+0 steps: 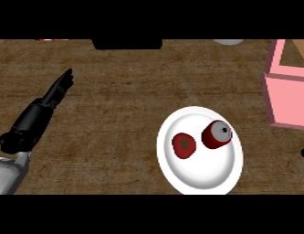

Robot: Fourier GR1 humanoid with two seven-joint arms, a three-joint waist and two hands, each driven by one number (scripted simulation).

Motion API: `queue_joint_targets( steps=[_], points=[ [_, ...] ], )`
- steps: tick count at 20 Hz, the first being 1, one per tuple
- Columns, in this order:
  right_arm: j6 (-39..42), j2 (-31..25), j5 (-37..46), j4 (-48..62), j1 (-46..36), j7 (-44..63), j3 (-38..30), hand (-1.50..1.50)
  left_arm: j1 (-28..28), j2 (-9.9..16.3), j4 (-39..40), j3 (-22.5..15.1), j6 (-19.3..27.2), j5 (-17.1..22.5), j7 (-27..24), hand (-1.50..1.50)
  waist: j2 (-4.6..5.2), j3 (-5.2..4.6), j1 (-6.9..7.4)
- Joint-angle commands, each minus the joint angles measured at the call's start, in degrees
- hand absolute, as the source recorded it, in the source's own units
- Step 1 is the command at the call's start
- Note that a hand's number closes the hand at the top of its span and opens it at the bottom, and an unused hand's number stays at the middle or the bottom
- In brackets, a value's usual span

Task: Pick the can from the plate and place it in the cardboard box

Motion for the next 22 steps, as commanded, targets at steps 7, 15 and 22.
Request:
queue_joint_targets(
  steps=[7, 15, 22],
  points=[
    [12.86, -9.81, 11.42, -14.04, -3.5, 20.69, 11.55, -1.5, -2.02, -0.27, 3.5, 1.3, -3.15, -0.51, -1.47, 0.0, 0.26, -0.12, 1.37],
    [24.11, -3.28, 13.54, -19.71, -14.95, 44.51, 22.01, -1.5, -0.86, -2.76, 2.33, 0.44, -3.49, -2.63, -2.11, 0.0, 0.34, -0.08, 2.28],
    [28.98, 12.42, 18.43, -15.79, -20.94, 59.9, 32.53, -1.5, 0.59, -0.98, -1.85, 4.39, -5.84, -0.73, 0.62, 0.0, 0.12, 0.0, 2.1]
  ],
)
